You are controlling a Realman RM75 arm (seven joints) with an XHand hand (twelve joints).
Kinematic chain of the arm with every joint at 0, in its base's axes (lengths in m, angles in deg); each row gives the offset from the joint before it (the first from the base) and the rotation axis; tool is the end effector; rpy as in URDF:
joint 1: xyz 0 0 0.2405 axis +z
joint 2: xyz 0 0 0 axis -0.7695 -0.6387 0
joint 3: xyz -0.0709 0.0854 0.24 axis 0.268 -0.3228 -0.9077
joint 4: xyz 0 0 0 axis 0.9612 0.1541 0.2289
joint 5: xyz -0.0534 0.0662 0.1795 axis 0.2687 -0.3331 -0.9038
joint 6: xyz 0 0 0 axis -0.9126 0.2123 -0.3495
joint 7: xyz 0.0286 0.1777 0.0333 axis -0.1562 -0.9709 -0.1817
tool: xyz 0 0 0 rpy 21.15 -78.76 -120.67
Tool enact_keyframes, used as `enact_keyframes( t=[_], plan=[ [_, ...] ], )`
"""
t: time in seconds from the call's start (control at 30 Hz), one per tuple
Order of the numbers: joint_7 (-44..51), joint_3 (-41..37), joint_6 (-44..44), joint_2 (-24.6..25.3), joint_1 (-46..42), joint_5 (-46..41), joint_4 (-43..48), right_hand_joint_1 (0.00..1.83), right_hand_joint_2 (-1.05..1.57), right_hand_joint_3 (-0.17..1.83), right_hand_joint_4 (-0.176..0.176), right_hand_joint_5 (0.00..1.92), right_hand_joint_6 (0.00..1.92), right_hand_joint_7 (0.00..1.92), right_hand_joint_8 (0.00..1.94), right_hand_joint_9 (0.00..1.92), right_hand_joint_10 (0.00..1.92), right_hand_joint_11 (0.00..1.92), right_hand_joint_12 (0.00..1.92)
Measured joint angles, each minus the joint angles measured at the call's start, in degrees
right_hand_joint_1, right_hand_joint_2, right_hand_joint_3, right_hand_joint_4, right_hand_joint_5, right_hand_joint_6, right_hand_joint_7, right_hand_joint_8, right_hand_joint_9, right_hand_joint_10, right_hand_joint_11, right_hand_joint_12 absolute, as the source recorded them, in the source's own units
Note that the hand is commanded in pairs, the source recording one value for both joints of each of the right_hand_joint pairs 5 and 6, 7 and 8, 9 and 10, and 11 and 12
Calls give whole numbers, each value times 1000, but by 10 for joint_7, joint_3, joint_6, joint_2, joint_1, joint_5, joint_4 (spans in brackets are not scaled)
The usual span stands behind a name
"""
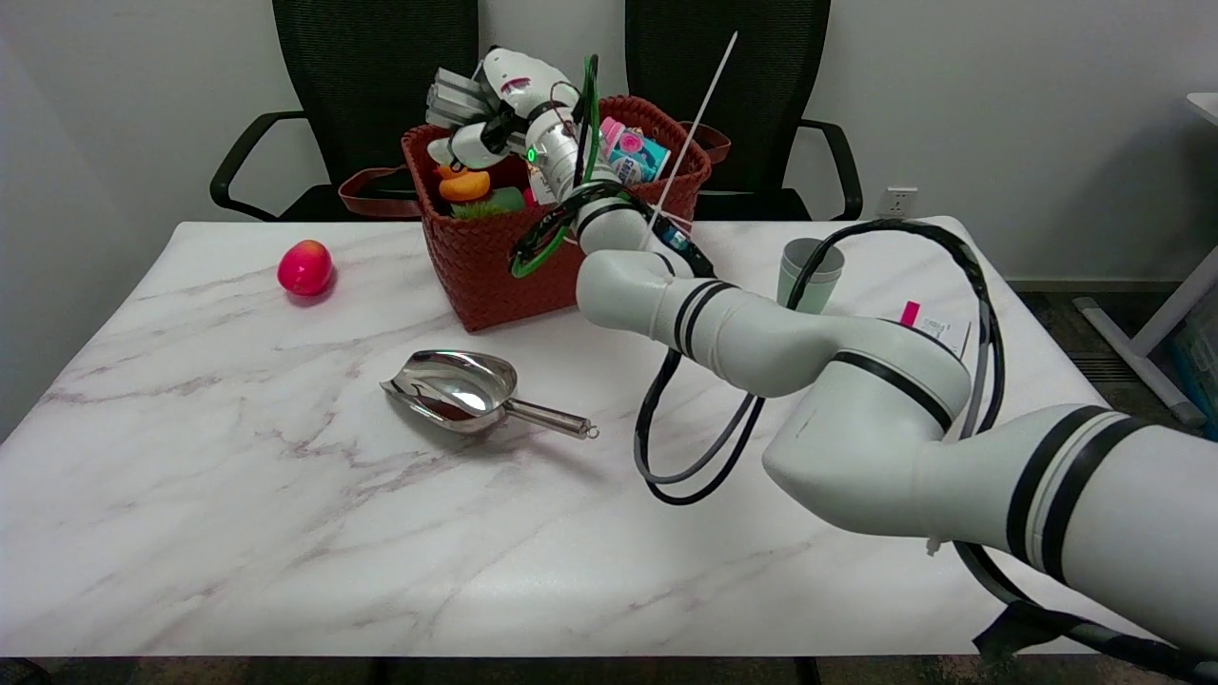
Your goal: Place the metal rectangular block into the brown storage basket.
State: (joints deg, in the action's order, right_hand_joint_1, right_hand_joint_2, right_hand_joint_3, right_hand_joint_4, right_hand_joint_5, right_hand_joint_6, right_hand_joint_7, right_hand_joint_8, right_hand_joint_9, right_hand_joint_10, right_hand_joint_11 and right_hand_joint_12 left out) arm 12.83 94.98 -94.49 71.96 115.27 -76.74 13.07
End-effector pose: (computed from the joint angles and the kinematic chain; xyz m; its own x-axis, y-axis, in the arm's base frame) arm -0.1155 -0.6009 0.1499 0.8725 0.1973 0.4470 -0.4212 -0.1601 0.8927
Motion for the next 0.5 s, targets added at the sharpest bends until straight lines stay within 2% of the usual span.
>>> enact_keyframes(
  t=[0.5],
  plan=[
    [17, -18, 17, -4, -11, -11, -14, 794, 1017, 5, 0, 1266, 1266, 1524, 1524, 1412, 1412, 1370, 1370]
  ],
)
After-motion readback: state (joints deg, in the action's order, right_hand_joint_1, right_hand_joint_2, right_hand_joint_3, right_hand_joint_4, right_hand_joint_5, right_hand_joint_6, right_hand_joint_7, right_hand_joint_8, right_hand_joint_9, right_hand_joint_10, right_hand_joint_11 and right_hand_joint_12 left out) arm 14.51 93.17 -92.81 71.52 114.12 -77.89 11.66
